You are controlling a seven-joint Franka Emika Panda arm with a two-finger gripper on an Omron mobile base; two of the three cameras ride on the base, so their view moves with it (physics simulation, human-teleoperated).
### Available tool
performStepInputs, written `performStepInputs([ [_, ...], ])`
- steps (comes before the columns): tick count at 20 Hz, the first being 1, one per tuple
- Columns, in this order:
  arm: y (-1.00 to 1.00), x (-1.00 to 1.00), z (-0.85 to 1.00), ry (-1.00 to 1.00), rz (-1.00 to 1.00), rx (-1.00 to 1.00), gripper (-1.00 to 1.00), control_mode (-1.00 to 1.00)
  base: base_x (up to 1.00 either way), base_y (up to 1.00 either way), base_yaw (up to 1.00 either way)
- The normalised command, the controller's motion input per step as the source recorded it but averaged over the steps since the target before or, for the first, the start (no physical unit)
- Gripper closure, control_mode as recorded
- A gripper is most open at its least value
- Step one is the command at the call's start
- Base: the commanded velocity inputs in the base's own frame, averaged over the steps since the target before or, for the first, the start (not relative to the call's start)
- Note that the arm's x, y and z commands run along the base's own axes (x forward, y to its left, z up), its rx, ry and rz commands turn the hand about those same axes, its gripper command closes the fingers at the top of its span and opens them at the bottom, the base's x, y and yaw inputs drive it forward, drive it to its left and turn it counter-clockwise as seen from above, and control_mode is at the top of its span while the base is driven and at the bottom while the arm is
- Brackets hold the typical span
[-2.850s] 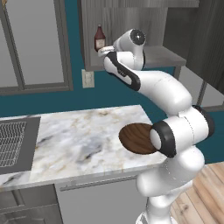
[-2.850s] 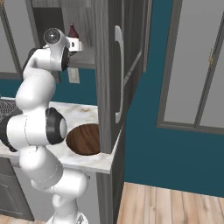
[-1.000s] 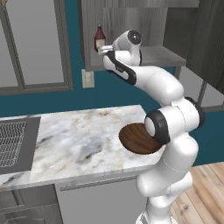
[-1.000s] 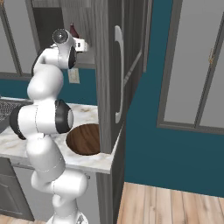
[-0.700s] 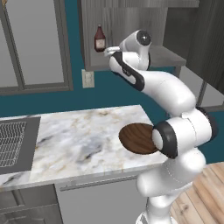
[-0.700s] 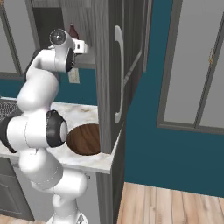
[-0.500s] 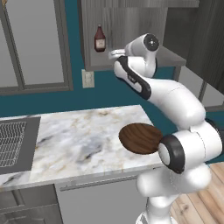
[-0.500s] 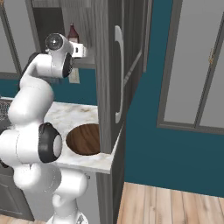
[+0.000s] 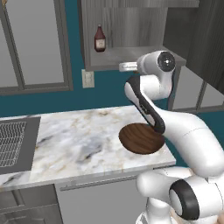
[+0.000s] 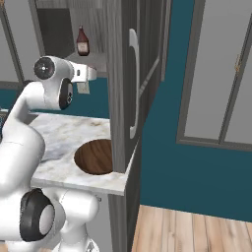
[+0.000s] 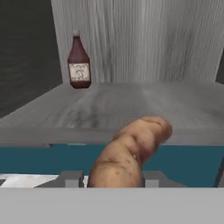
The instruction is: Pick the potato from the cabinet and place it in the bowl. Then pick the bowl and place it in the sink. Then turn on the sink facuet.
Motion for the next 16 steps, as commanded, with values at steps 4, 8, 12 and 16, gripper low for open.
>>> performStepInputs([
  [4,-0.22,-1.0,0.0,0.02,-0.12,0.0,1.0,-1.0,0.0,0.0,0.0],
  [8,-0.29,-1.0,0.0,0.08,-0.11,0.0,1.0,-1.0,0.0,0.0,0.0],
  [12,-0.28,-1.0,-0.14,0.04,-0.07,0.0,1.0,-1.0,0.0,0.0,0.0],
  [16,-0.12,-0.75,-0.43,0.06,-0.01,0.0,1.0,-1.0,0.0,0.0,0.0],
])
